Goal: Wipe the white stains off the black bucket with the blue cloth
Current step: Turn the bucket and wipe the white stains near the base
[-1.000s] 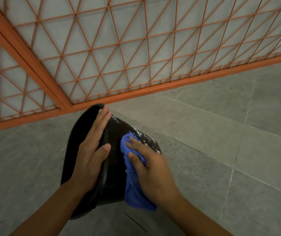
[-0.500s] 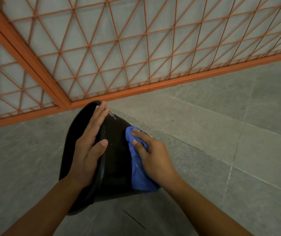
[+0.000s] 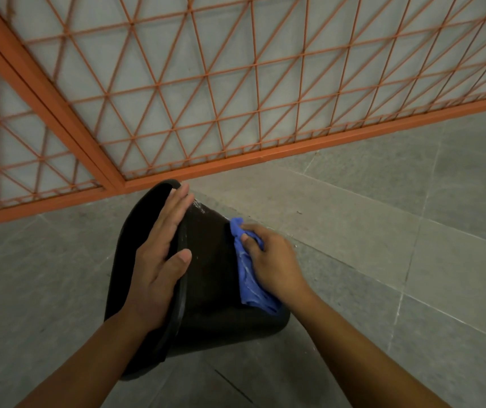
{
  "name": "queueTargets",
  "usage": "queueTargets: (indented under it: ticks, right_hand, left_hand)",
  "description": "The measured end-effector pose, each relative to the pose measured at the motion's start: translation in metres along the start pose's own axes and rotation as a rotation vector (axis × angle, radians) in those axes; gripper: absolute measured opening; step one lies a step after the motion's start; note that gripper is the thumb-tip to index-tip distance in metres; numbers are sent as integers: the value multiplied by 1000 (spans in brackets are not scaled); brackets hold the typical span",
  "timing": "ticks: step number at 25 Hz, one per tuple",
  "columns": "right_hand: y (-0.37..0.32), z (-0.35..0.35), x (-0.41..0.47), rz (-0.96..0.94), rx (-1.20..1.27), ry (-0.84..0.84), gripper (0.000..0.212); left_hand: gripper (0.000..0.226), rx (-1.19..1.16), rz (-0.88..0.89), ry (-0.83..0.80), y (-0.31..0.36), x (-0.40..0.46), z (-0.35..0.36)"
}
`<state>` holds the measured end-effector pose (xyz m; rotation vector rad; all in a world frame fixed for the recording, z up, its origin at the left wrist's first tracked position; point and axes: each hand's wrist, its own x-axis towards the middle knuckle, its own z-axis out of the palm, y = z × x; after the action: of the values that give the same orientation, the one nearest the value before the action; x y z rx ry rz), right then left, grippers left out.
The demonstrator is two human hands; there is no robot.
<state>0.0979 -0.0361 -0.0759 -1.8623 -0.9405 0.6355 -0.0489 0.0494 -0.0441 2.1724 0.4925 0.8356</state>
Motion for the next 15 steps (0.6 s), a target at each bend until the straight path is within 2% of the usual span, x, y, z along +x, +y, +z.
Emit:
queueTargets:
  ticks: [5, 8, 11, 15]
  right_hand:
    - [-12, 1, -18, -98, 63, -63, 32]
    - [-2, 3, -1, -21, 44, -31, 31]
    - [6, 2, -29, 32, 41, 3, 33]
    - [0, 7, -49, -70, 89, -67, 34]
  left_hand:
    - [84, 2, -11, 7, -4, 1, -1]
    - [84, -8, -10, 16, -4, -1, -2]
    - [84, 3, 1, 4, -5, -3, -2]
    - [80, -8, -35, 32, -11, -5, -9]
